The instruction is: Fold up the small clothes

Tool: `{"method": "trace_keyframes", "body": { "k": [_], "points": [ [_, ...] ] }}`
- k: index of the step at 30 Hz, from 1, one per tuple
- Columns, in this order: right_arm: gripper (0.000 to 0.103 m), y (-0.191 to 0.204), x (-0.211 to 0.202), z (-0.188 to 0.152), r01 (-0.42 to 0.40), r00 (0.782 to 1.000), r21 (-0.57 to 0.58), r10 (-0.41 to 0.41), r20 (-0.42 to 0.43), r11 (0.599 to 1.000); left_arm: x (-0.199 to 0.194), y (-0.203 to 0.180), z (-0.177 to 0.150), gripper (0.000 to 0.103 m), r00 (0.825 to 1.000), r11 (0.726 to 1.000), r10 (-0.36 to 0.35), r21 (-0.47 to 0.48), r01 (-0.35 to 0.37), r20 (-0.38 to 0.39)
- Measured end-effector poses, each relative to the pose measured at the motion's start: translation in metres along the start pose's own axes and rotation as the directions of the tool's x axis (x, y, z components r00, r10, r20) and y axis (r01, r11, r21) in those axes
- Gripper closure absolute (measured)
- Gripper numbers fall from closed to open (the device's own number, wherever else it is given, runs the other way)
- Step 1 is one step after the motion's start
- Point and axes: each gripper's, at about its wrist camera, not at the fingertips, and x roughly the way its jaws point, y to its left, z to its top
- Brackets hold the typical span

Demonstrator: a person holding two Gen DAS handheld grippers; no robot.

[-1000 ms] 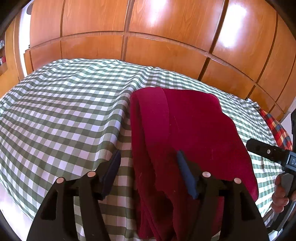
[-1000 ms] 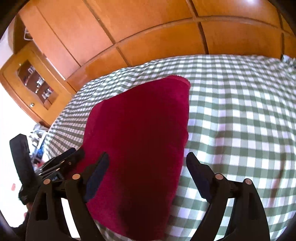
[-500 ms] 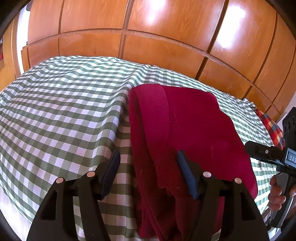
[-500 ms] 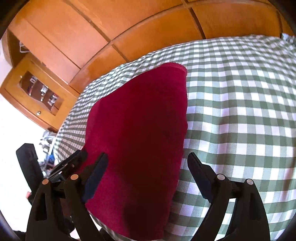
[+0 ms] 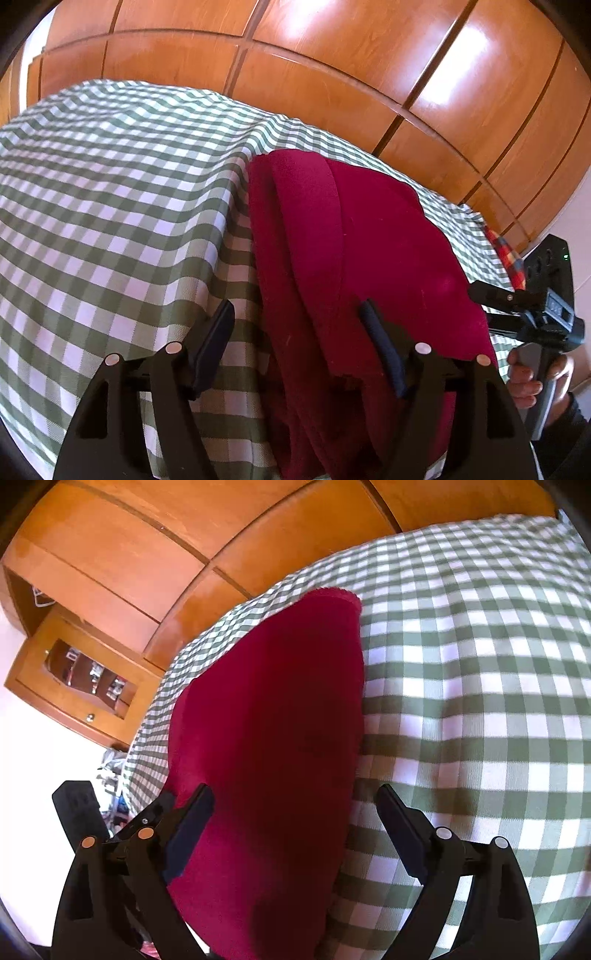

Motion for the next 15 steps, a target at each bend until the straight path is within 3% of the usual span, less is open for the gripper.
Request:
{"method": "trace_keyframes", "body": {
  "k": [4,9,11,12,15],
  "points": [
    [0.013,0.002,0.008,0.01,-0.028,1.0,0.004,0.028,0.001,1.0,0.003,0.003,0.002,0.031,0.999,0.999,-0.046,-0.006,0.046,-0.021],
    [0.014,-0.008,0.041,0.021,-0.139,0.989,0.035,0.14,-0.042,0.99,0.016,0.014,0.005,0.033,0.986,0.986,-0.155,-0.062,0.152,-0.056],
    [0.028,-0.002,0.048,0.021,-0.15,0.987,0.009,0.15,-0.059,0.989,0.02,0.018,0.005,0.046,0.977,0.977,-0.205,-0.075,0.201,-0.058],
    [0.04,0.0,0.049,0.021,-0.148,0.987,-0.002,0.148,-0.062,0.989,0.021,0.019,0.004,0.049,0.971,0.971,-0.231,-0.081,0.226,-0.058],
    [0.059,0.009,0.039,0.019,-0.142,0.989,-0.037,0.141,-0.045,0.989,0.022,0.017,0.004,0.058,0.969,0.969,-0.241,-0.068,0.237,-0.053]
  ]
}}
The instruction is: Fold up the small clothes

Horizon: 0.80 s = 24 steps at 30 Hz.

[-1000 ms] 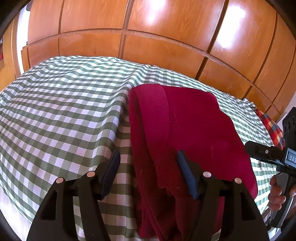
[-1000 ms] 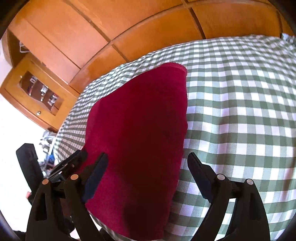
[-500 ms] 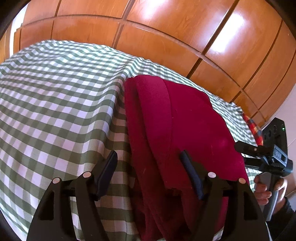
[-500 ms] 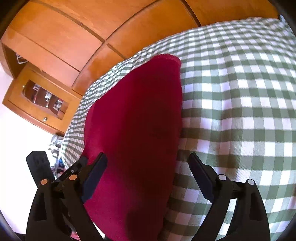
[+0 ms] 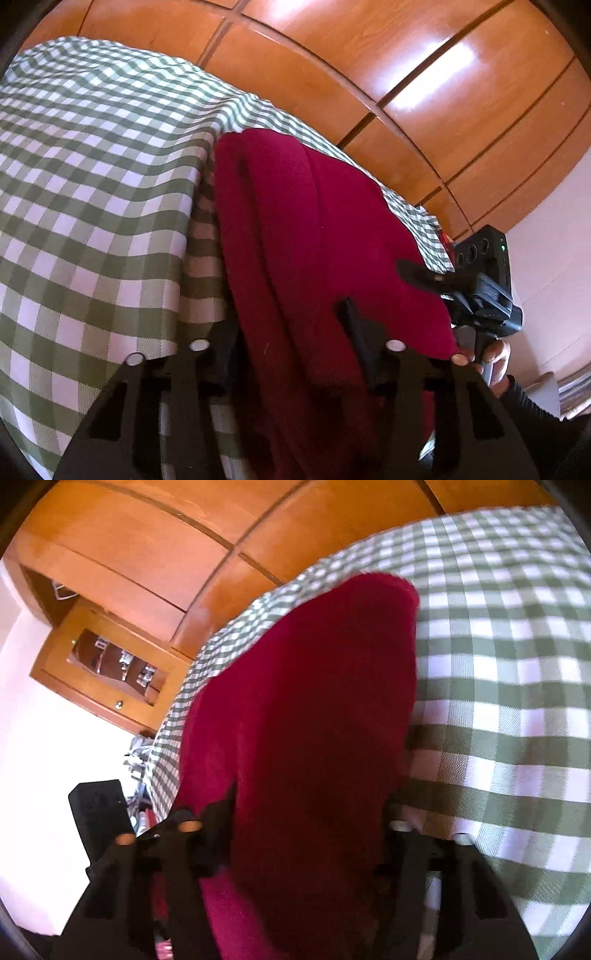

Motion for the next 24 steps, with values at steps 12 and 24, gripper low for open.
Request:
{"method": "trace_keyframes", "body": {
  "k": [12,24],
  "points": [
    [0.063,-0.004,-0.15,0.02,0.168,0.929,-0.036,-0.146,0.341,0.985,0.053,-0.103,0.048,0.064,0.993,0.979,-0.104,0.169,0.113,-0.064],
    [0.053,-0.18,-0.235,-0.024,0.381,0.762,0.476,-0.561,0.324,0.792,0.263,-0.307,0.06,0.068,0.963,0.817,0.133,0.576,0.028,-0.236]
  ]
}}
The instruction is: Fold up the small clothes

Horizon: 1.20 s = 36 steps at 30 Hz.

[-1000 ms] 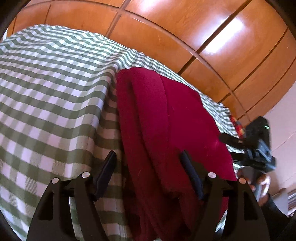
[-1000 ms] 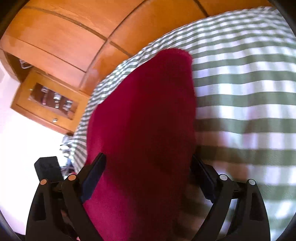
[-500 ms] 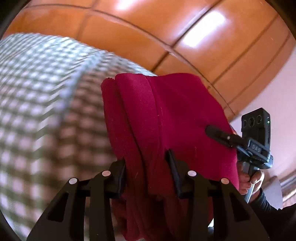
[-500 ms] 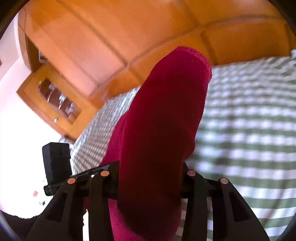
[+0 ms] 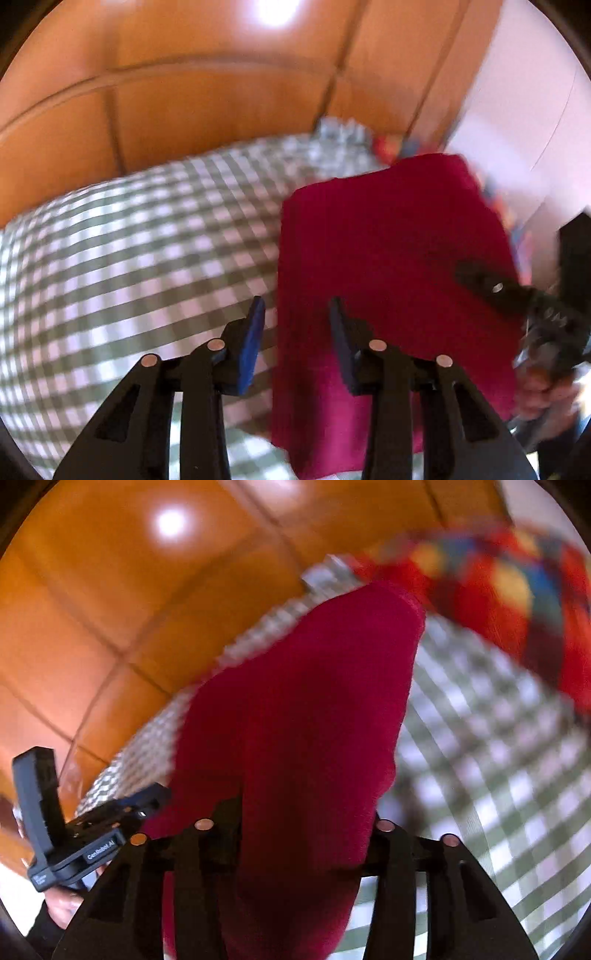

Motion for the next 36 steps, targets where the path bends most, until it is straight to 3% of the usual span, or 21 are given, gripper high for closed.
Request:
{"method": "trace_keyframes", "body": {
  "k": [1,3,6,8,10,13,14,17,19,21,23,27,28,30,33,36],
  "points": [
    [0.05,-0.009,0.002,-0.005,-0.016,1.0,0.023,0.015,0.016,1.0,0.015,-0.008,-0.002,0.066,0.999,0.999,0.039,0.03,-0.039,-0.024],
    [0.034,-0.01,0.0,-0.007,-0.011,0.999,0.037,0.01,0.032,0.999,0.023,-0.011,-0.001,0.064,0.999,0.999,0.046,0.018,-0.046,-0.018],
    [0.025,-0.002,-0.008,-0.002,0.044,0.998,-0.017,-0.043,0.04,0.999,0.016,-0.005,0.003,0.059,0.999,0.998,0.054,-0.023,-0.054,-0.001],
    [0.025,0.003,-0.023,0.006,0.1,0.993,-0.055,-0.096,0.067,0.994,0.004,-0.006,-0.001,0.054,0.995,0.996,0.094,-0.009,-0.094,0.03],
    [0.025,0.011,-0.041,0.009,0.176,0.975,-0.097,-0.161,0.15,0.979,-0.018,-0.01,-0.01,0.054,0.985,0.989,0.147,0.001,-0.148,0.086],
    [0.025,0.042,-0.07,0.001,0.217,0.953,-0.199,-0.163,0.256,0.956,-0.038,-0.015,-0.017,0.054,0.966,0.977,0.211,-0.007,-0.213,0.151],
    [0.03,0.053,-0.075,-0.005,0.229,0.949,-0.24,-0.161,0.271,0.943,-0.042,-0.017,-0.018,0.054,0.961,0.974,0.223,-0.007,-0.225,0.165],
    [0.047,0.064,-0.063,-0.021,0.25,0.956,-0.285,-0.19,0.222,0.925,-0.038,-0.024,-0.027,0.054,0.949,0.96,0.272,0.015,-0.278,0.162],
    [0.05,0.06,-0.037,-0.035,0.264,0.963,-0.271,-0.235,0.134,0.926,-0.024,-0.024,-0.029,0.055,0.946,0.953,0.299,0.019,-0.304,0.126],
    [0.05,0.06,-0.029,-0.045,0.31,0.949,-0.265,-0.281,0.142,0.913,-0.013,-0.02,-0.032,0.057,0.942,0.947,0.318,0.008,-0.321,0.102],
    [0.05,0.065,-0.029,-0.042,0.32,0.945,-0.263,-0.289,0.153,0.91,-0.009,-0.013,-0.034,0.057,0.953,0.957,0.29,-0.026,-0.289,0.083],
    [0.05,0.067,-0.041,-0.035,0.33,0.94,-0.231,-0.295,0.172,0.915,-0.024,-0.015,-0.037,0.054,0.95,0.958,0.285,-0.041,-0.283,0.127],
    [0.05,0.069,-0.047,-0.036,0.344,0.932,-0.215,-0.306,0.193,0.914,-0.029,-0.017,-0.038,0.05,0.948,0.959,0.285,-0.045,-0.281,0.142],
    [0.037,0.07,-0.055,-0.036,0.355,0.925,-0.193,-0.314,0.213,0.915,-0.04,-0.019,-0.04,0.041,0.942,0.958,0.287,-0.059,-0.281,0.173],
    [0.033,0.078,-0.064,-0.044,0.388,0.907,-0.158,-0.346,0.239,0.908,-0.058,-0.022,-0.046,0.035,0.939,0.961,0.277,-0.077,-0.267,0.204],
    [0.018,0.084,-0.072,-0.053,0.424,0.885,-0.129,-0.379,0.272,0.896,-0.072,-0.025,-0.052,0.03,0.935,0.962,0.272,-0.09,-0.258,0.226]
  ]
}}
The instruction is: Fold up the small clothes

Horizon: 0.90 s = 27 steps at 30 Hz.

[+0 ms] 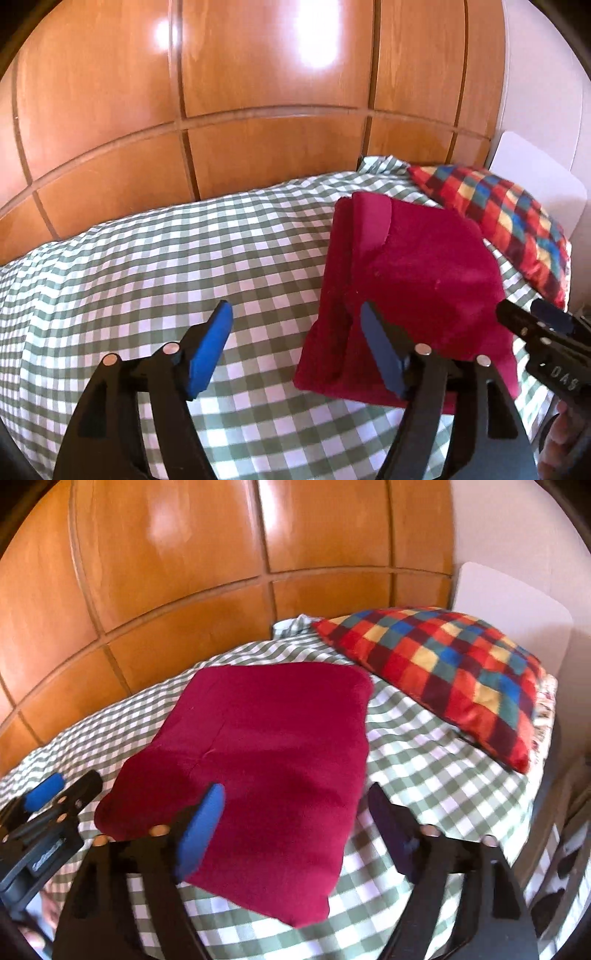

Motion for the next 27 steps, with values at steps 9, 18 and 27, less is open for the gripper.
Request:
{"method": "trace_keyframes", "body": {
  "k": [9,18,27],
  "points": [
    [0.009,0.009,-0.023,-0.017,0.091,0.994,0.024,-0.092,0.055,0.996,-0.035,0.008,-0.012,0.01,0.999,0.999,0.028,-0.027,-0.027,0.036],
    [0.009,0.018,-0.034,-0.027,0.093,0.994,0.008,-0.093,0.063,0.996,-0.059,0.02,-0.023,0.003,0.996,0.997,0.057,-0.056,-0.053,0.063],
    [0.009,0.021,-0.045,-0.028,0.096,0.992,0.008,-0.096,0.085,0.995,-0.069,0.019,-0.03,0.003,0.996,0.997,0.058,-0.048,-0.054,0.074]
  ]
}}
